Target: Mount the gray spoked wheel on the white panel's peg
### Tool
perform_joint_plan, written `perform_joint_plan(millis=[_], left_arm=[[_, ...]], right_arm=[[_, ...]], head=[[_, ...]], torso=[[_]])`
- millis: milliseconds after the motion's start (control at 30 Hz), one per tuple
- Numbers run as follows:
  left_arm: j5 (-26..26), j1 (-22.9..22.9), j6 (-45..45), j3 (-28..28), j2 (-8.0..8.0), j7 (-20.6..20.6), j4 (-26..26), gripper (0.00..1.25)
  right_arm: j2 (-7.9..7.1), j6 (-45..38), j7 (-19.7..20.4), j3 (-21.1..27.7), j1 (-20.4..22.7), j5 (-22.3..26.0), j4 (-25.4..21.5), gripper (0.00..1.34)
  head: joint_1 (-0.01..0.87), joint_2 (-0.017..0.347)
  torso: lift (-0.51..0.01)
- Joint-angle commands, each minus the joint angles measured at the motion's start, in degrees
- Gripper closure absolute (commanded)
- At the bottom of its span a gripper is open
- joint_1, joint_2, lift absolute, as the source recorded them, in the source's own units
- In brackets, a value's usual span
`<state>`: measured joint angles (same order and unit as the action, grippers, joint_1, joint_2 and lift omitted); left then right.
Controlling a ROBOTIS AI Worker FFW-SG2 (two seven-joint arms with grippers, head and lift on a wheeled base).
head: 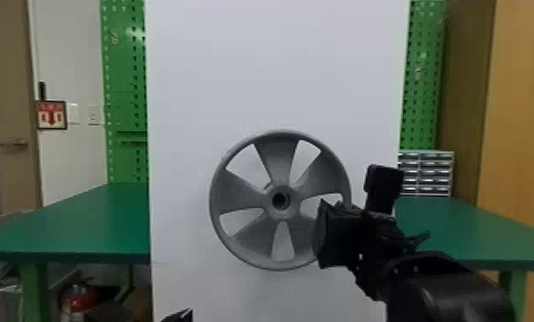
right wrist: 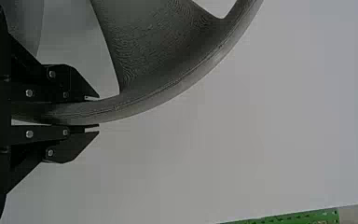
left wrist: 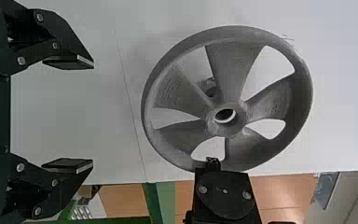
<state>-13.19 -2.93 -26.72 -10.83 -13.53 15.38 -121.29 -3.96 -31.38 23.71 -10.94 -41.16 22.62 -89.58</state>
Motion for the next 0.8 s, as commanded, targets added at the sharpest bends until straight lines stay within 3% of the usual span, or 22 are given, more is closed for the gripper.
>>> perform_joint_plan(millis=[0,767], left_arm=[[0.0,-0.1,0.0,-0.1,-0.09,0.0,0.0,0.5],[-0.1,-0.1,0.0,-0.1,-0.09,0.0,0.0,0.5]], right_arm=[[0.0,0.1,0.0,-0.1,-0.1,0.1,0.2,1.11],[0.18,1.2,-0.7,-0.2,-0.6,0.2,2.0,1.11]], head=[[0.123,-0.008],[0.123,-0.008]], torso=[[-0.401],[-0.401]])
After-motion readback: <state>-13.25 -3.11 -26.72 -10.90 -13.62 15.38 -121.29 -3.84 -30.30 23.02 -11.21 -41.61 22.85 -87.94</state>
